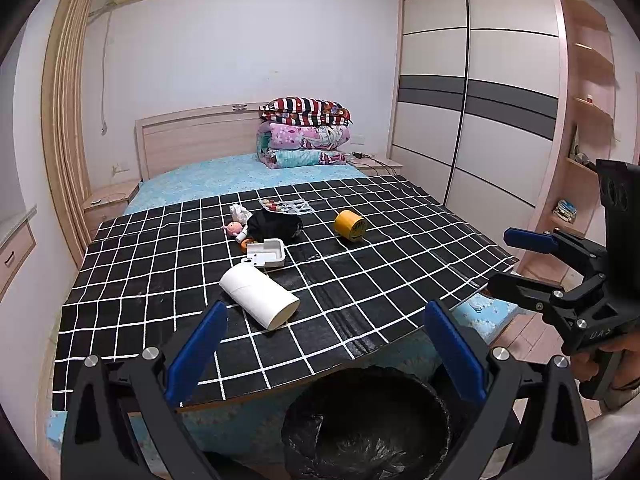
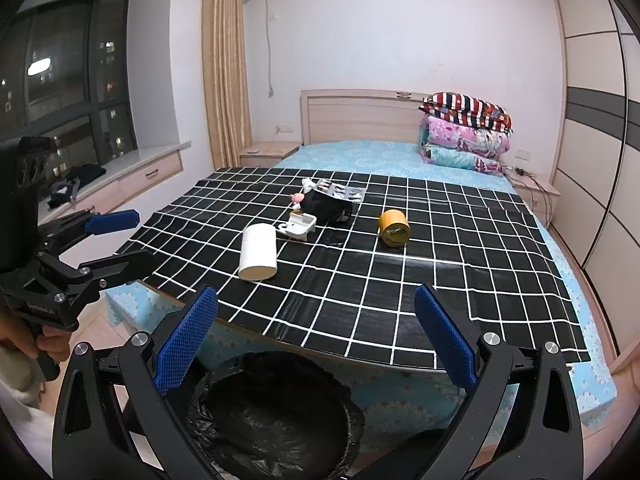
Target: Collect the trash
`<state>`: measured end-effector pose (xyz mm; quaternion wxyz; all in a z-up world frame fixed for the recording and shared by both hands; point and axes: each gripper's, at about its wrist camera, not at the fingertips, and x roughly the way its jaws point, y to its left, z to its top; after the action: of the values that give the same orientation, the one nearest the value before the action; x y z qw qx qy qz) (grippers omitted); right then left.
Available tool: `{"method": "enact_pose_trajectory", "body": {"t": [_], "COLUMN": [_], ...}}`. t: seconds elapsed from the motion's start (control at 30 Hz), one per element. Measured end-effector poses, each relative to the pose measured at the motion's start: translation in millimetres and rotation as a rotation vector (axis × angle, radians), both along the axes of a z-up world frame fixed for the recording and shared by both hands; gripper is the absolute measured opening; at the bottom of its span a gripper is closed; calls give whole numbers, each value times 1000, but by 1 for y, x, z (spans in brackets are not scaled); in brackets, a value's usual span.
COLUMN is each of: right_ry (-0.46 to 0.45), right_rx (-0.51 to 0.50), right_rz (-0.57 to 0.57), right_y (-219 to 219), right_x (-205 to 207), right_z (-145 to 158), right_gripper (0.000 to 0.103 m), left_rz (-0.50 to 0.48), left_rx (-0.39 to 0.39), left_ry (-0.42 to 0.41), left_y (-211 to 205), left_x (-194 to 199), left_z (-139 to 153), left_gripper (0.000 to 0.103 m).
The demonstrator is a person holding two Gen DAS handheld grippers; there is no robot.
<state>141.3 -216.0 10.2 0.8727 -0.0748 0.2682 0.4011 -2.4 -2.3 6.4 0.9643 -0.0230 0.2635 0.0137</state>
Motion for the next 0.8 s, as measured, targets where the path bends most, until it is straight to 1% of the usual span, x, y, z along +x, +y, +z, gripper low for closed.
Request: {"method": "enact_pose_trajectory", "body": {"t": [0.8], "right_ry": [1], "right_rx": [2], "right_rz": [-3], "right_y": [-2], "right_x": [1], "right_z": [-2], "right_gripper": [100], "left_rz": [3], "left_rx": [-4], "left_ry": [5], "left_y": [4], "left_x": [2], "left_z": [-3], "left_gripper": [95]}}
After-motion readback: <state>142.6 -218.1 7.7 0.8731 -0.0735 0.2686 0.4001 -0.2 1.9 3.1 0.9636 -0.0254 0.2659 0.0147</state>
